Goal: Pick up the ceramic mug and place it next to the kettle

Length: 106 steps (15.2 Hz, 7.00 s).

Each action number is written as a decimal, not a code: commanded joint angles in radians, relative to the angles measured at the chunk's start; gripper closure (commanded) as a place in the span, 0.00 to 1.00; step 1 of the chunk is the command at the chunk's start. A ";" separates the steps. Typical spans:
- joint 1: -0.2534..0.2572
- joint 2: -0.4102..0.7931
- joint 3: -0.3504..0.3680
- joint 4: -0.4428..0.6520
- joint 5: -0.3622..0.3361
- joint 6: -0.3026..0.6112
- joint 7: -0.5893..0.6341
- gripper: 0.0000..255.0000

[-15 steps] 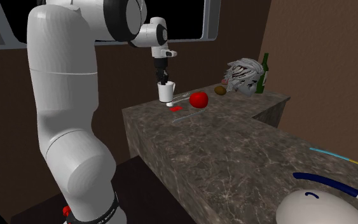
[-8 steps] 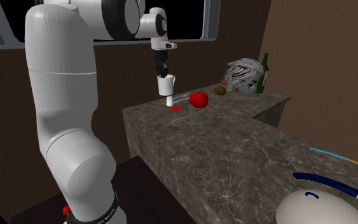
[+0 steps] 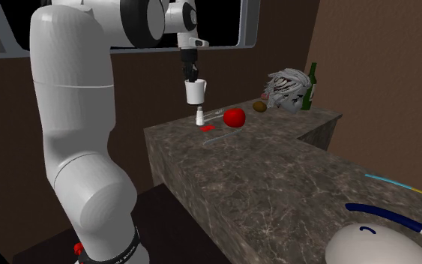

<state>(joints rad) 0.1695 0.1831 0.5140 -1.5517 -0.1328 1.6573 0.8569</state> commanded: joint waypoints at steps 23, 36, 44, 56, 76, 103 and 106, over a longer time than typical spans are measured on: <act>-0.200 -0.281 -0.166 -0.187 0.107 -0.046 -0.376 1.00; -0.335 -0.355 -0.356 -0.277 0.093 -0.013 -0.700 1.00; -0.417 -0.312 -0.466 -0.235 0.070 -0.001 -0.888 1.00; -0.544 -0.128 -0.609 -0.022 0.072 -0.012 -1.159 1.00; -0.564 -0.104 -0.625 -0.235 0.073 0.227 -1.180 1.00; -0.568 0.010 -0.625 -0.468 0.077 0.572 -1.167 1.00; -0.568 0.010 -0.625 -0.468 0.077 0.572 -1.167 1.00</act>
<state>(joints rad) -0.3982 0.1914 -0.1109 -2.0185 -0.0559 2.2275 -0.3104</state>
